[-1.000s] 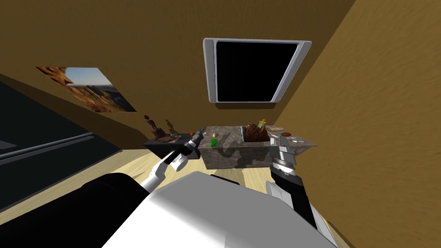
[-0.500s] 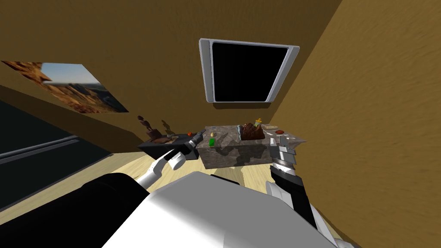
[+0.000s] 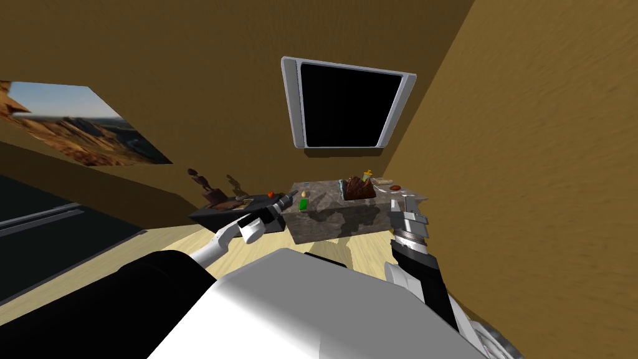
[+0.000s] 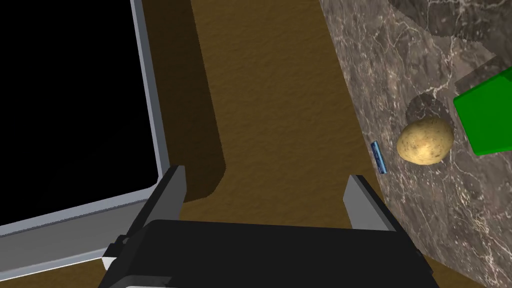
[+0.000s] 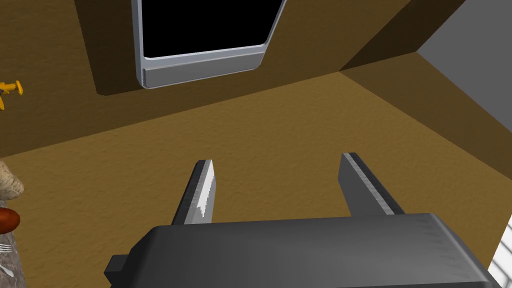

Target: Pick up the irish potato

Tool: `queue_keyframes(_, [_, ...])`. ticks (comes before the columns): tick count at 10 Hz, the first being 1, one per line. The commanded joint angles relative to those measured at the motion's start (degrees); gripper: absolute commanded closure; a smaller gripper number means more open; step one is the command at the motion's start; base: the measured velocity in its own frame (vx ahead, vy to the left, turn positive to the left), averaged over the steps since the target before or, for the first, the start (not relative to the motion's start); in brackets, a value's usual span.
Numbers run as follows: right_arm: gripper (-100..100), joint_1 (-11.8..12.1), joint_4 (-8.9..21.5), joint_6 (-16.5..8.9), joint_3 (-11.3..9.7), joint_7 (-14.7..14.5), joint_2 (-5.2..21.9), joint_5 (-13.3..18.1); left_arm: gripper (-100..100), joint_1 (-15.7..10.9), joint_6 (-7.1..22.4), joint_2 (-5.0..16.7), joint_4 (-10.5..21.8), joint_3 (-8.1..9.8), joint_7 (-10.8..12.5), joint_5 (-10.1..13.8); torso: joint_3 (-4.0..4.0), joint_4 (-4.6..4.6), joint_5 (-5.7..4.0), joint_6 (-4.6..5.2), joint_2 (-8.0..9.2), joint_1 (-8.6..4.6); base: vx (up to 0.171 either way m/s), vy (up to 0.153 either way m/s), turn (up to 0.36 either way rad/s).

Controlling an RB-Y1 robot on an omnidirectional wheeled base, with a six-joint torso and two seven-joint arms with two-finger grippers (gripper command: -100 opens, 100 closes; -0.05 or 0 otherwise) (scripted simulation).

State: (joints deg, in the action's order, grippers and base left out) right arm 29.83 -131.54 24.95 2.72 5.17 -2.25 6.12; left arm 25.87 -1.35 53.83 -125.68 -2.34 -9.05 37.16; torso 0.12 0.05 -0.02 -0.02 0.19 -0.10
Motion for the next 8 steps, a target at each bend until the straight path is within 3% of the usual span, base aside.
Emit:
queue_keyframes(1, [0, 0.0, 0.0, 0.0, 0.0, 0.0, 0.0, 0.0, -100, 0.18, 1.72, 2.86, 1.34, -0.74, -0.38, 1.91, 0.0, 0.0, 0.0, 0.0, 0.0, 0.0, -0.05, -0.042, -0.185])
queue_keyframes(8, [0, 0.0, 0.0, 0.0, 0.0, 0.0, 0.0, 0.0, -100, 1.27, 6.09, 12.69, 5.3, -2.87, -0.86, 6.15, -0.03, -0.01, 0.0, 0.03, -0.04, -0.01, -0.041, -0.04, -0.129])
